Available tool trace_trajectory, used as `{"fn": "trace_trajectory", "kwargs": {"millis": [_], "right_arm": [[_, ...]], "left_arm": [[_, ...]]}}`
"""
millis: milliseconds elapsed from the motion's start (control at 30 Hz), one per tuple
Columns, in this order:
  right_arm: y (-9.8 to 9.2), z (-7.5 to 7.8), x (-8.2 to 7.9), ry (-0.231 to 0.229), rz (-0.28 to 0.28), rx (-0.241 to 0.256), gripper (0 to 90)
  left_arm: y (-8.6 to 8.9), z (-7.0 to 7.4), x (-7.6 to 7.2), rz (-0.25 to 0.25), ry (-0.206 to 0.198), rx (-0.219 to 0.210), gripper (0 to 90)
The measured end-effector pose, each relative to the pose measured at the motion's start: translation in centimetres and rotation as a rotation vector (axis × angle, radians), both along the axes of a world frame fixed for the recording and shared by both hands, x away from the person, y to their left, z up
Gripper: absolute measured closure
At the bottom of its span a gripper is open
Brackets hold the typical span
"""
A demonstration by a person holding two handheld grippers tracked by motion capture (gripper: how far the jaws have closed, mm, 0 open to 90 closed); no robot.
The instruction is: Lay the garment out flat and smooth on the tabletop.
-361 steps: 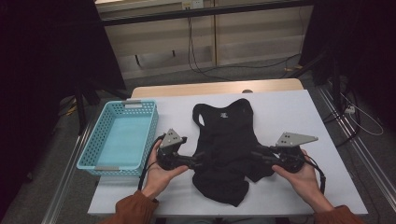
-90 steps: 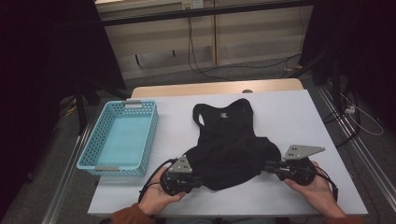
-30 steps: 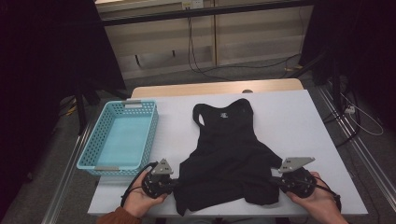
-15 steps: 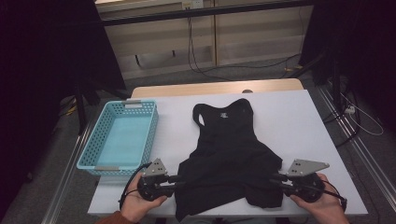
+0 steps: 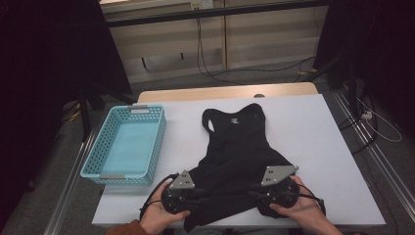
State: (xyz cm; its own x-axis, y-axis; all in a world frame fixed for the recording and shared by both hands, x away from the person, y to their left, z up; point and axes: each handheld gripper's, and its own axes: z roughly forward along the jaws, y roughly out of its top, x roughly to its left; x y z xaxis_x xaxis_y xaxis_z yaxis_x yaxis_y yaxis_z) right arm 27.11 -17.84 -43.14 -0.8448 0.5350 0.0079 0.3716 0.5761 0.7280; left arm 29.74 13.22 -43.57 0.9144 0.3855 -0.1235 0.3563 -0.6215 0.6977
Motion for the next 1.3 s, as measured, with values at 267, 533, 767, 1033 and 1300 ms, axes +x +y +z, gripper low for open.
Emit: {"fn": "trace_trajectory", "kwargs": {"millis": [267, 533, 767, 1033, 1300], "right_arm": [[0.0, -1.1, 0.5, 0.030, 0.002, -0.044, 70.2], [0.3, -1.5, 0.5, 0.055, 0.001, -0.081, 77.2], [0.3, -1.2, -1.9, 0.103, 0.071, -0.069, 84.0], [0.4, -1.1, -4.2, 0.127, 0.103, -0.050, 83.8], [0.6, -1.1, -5.8, 0.144, 0.131, -0.035, 83.5]], "left_arm": [[-1.0, -0.9, 0.1, 0.004, -0.021, 0.008, 51.0], [-2.0, -1.2, -0.9, -0.028, -0.103, 0.066, 51.3], [-1.1, -1.2, -0.8, -0.060, -0.056, 0.048, 62.7], [-1.0, -1.2, -1.5, -0.099, 0.021, 0.025, 82.6], [0.2, -0.7, -3.3, -0.140, 0.110, 0.030, 90.0]]}}
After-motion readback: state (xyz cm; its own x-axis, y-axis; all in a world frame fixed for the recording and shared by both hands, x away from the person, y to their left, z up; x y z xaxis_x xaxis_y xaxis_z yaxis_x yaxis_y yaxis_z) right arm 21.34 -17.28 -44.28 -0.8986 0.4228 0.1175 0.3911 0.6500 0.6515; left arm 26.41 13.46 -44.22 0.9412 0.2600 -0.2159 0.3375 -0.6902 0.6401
